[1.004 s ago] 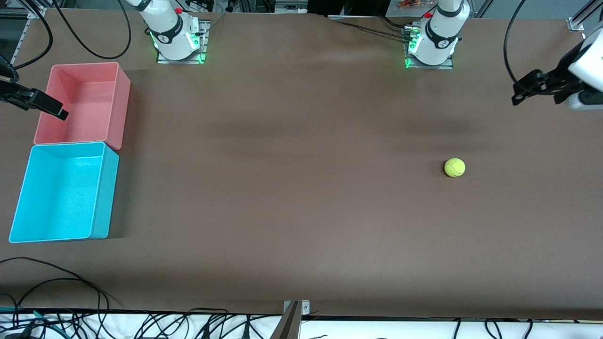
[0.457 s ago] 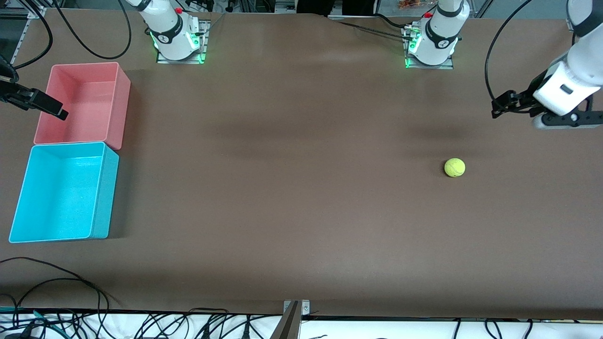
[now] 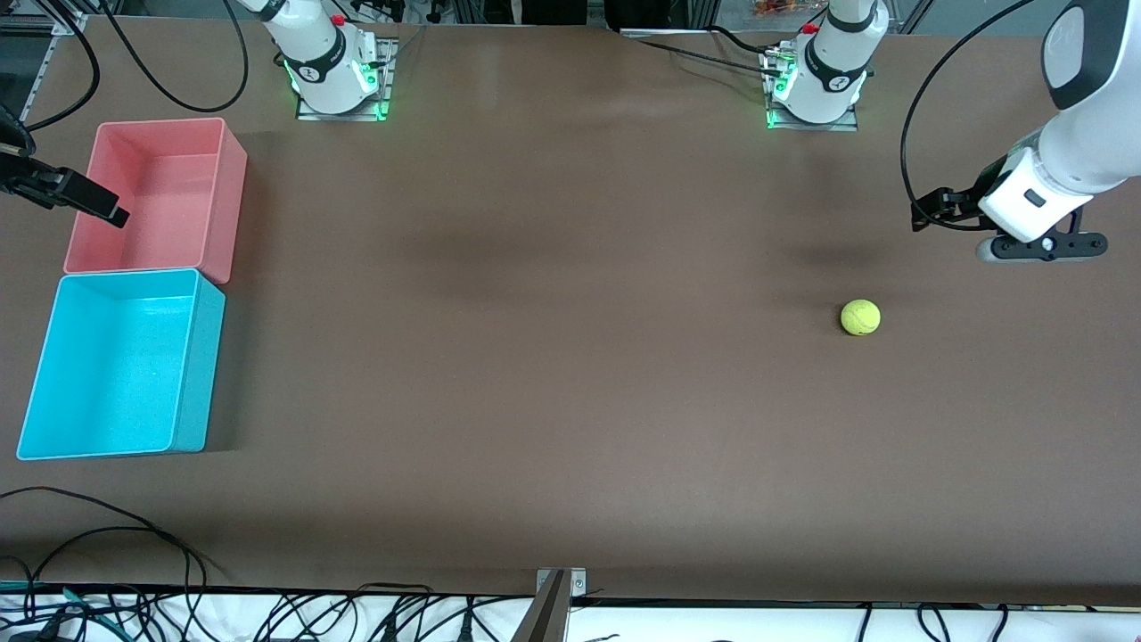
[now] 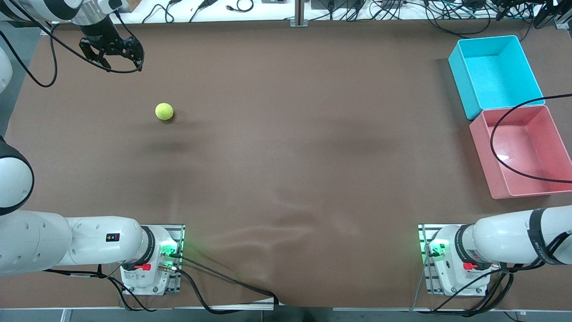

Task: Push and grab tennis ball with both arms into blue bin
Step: 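Move the left gripper down beside the tennis ball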

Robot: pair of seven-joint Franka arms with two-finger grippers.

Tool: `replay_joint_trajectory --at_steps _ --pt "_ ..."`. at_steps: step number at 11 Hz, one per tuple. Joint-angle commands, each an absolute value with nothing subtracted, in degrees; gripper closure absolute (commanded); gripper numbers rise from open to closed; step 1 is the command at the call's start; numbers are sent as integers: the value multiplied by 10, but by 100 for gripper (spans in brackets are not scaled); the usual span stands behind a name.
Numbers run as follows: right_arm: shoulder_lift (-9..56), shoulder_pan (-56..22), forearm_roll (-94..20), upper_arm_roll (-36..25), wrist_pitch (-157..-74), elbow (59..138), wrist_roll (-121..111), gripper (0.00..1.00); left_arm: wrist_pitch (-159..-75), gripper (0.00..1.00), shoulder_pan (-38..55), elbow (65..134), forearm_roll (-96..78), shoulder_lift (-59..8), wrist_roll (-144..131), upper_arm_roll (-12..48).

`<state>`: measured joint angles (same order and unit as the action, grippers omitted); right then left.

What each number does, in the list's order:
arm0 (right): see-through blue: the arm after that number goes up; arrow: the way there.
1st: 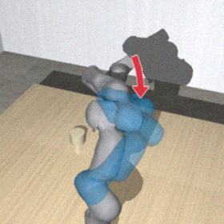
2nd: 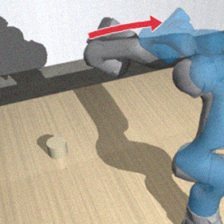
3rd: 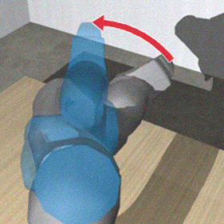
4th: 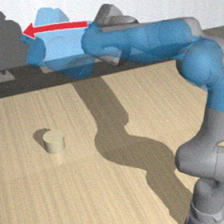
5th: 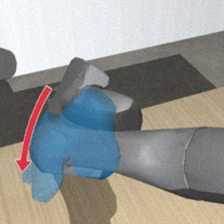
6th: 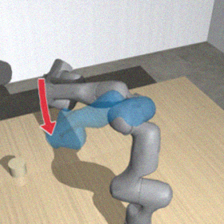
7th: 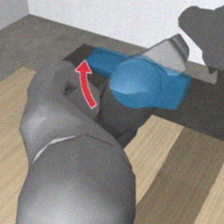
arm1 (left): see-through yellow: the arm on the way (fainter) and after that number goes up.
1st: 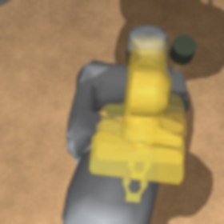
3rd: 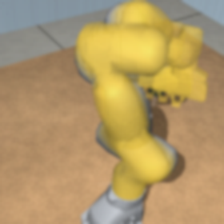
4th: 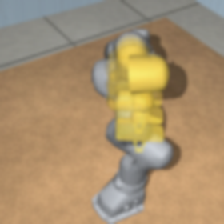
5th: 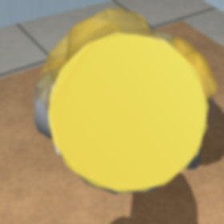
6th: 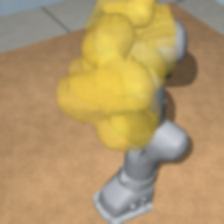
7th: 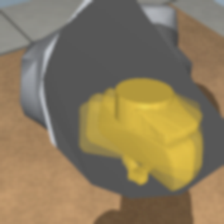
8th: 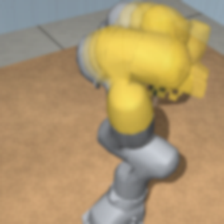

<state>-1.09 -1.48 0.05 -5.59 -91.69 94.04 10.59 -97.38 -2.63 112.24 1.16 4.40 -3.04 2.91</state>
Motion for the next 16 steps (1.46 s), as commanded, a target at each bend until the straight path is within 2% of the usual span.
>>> replay_joint_trajectory --at_steps 1,3,7,11,16 --pt "-7 -16 1 -58 -910 927 101 0 -990 0 -35 1140 18 29 -25 33" --pt "-7 -16 1 -58 -910 927 100 0 -1004 0 -50 1138 18 25 -24 33" --pt "-8 -15 2 -59 -909 926 99 0 -1085 0 -53 1173 19 22 -25 33" --pt "-7 -14 2 -76 -911 921 101 0 -1115 0 -53 1202 19 20 -25 33" --pt "-7 -15 1 -76 -911 919 102 0 -1208 0 -68 1277 20 26 -25 32"
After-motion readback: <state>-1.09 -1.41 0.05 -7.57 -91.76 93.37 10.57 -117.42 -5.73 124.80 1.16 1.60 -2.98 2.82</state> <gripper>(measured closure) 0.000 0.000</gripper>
